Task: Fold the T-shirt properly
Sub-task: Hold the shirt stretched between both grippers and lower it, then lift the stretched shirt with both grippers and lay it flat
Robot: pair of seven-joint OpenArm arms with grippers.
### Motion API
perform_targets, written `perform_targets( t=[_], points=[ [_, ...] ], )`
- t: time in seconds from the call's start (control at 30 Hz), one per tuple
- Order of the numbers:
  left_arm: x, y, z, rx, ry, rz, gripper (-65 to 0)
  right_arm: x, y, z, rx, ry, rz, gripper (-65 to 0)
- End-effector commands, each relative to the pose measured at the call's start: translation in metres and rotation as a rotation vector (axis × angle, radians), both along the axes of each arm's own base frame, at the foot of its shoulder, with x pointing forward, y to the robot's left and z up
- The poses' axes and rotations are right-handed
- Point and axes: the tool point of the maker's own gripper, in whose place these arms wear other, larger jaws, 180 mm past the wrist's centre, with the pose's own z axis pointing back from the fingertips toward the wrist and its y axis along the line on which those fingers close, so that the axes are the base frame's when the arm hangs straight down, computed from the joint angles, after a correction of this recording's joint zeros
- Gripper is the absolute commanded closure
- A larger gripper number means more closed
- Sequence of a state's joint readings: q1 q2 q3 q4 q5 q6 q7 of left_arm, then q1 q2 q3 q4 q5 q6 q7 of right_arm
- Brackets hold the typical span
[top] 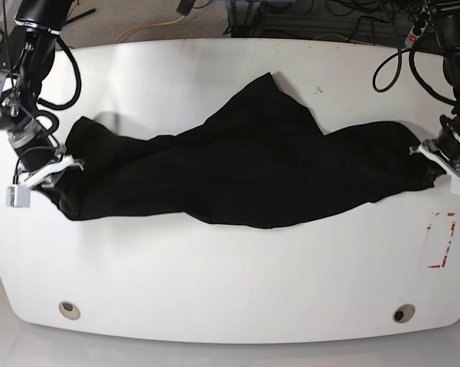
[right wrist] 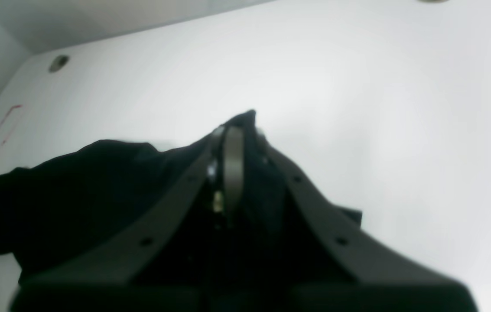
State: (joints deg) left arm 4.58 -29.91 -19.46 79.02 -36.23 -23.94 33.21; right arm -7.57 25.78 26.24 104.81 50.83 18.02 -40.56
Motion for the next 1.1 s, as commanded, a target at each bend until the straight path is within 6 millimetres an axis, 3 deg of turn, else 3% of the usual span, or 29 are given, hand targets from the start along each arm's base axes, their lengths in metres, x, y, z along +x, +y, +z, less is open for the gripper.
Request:
perform_targets(
  t=[0.0,0.23,0.43,0.63,0.73,0.83,0.97,1.07],
  points=[
    [0.028,0.018,0.072,0.061,-0.125,0.037,0.0,0.024,-0.022,0.039,-0.032,-0.105,-0.020,0.0],
    [0.055,0.002,0.152,0.133,-0.246,-0.008,0.0,0.063,-0.051,0.088,-0.053,-0.175,-0.054,0.0],
    [0.071,-0.006,0.215,0.171,-0.380,-0.023,0.0,0.103,-0.048,0.133,-0.111,-0.221,0.001,0.0],
    [0.077,-0.003,0.283,0.239,-0.511,-0.021,0.0,0.136,-0.050,0.201,-0.145,-0.314,0.014,0.0],
    [0.080,0.000,0.320,0.248,-0.581,-0.006,0.0,0.150,-0.049,0.245,-0.159,-0.372,0.018,0.0],
    [0.076,0.011,0.357,0.291,-0.643,0.020,0.0,0.156,-0.046,0.285,-0.185,-0.431,0.024,0.0],
    [0.073,0.020,0.389,0.296,-0.704,0.047,0.0,0.157,-0.041,0.329,-0.212,-0.495,0.030,0.0],
    [0.069,0.036,0.404,0.314,-0.715,0.078,0.0,0.155,-0.038,0.344,-0.226,-0.520,0.036,0.0]
  ],
)
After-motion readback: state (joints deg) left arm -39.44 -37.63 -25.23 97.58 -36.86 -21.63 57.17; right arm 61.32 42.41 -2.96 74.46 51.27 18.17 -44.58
